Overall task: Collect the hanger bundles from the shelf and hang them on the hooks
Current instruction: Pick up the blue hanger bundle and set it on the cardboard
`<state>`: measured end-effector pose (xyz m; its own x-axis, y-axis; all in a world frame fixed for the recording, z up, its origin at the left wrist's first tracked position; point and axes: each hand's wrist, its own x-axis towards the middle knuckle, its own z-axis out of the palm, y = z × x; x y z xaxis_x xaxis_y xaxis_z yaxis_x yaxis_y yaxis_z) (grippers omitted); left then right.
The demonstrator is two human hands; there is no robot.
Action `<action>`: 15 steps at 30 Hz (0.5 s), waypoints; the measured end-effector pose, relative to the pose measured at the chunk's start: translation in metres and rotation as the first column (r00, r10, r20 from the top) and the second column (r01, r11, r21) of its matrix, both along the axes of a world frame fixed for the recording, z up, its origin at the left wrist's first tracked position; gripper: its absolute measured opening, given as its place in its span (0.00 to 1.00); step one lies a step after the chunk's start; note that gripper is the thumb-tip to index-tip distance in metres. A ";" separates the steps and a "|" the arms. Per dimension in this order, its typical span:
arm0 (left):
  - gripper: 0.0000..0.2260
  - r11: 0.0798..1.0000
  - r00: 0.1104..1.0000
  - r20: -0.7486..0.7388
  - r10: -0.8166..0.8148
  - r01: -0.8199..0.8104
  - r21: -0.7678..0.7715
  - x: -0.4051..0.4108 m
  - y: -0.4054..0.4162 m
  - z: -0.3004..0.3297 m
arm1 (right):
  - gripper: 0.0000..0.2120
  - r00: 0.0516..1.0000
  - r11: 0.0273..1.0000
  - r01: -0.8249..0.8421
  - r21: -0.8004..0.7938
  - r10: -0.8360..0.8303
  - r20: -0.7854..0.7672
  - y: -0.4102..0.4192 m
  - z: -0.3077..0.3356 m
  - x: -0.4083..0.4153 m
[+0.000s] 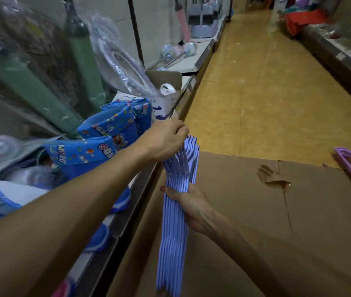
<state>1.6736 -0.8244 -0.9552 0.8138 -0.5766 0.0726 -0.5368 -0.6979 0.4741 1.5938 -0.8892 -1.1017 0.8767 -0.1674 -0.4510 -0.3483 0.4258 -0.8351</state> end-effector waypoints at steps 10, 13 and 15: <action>0.13 0.985 0.986 0.040 0.159 -0.161 0.060 0.024 0.041 -0.041 | 0.03 0.999 0.992 -0.032 -0.123 0.031 -0.006 0.038 -0.021 0.019; 0.13 0.976 0.985 0.090 0.148 -0.160 0.147 0.027 0.041 -0.047 | 0.04 0.998 0.981 -0.058 -0.184 0.059 0.000 0.041 -0.018 0.021; 0.13 0.964 0.984 0.103 0.148 -0.167 0.207 0.030 0.039 -0.049 | 0.09 0.989 0.955 -0.145 -0.261 0.145 -0.020 0.041 -0.014 0.020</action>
